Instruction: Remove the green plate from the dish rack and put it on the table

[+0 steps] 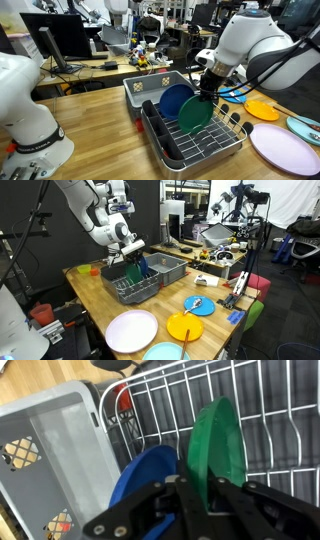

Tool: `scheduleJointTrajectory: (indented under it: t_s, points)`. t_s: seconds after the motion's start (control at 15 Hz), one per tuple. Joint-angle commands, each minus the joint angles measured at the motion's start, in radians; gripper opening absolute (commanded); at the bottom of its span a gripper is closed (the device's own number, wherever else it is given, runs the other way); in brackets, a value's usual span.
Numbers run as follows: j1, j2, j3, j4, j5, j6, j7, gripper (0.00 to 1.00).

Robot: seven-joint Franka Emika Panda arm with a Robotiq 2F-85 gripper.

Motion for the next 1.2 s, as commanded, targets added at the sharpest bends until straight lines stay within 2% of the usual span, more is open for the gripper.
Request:
scheduleJointTrajectory:
  t_s: [0.0, 0.67, 1.13]
  points:
    - [0.001, -0.043, -0.015, -0.036, -0.036, 0.038, 0.024, 0.04]
    - [-0.015, -0.127, -0.03, -0.096, -0.03, 0.105, 0.059, 0.04]
    - [-0.011, -0.203, -0.099, -0.157, -0.017, 0.215, 0.11, 0.04]
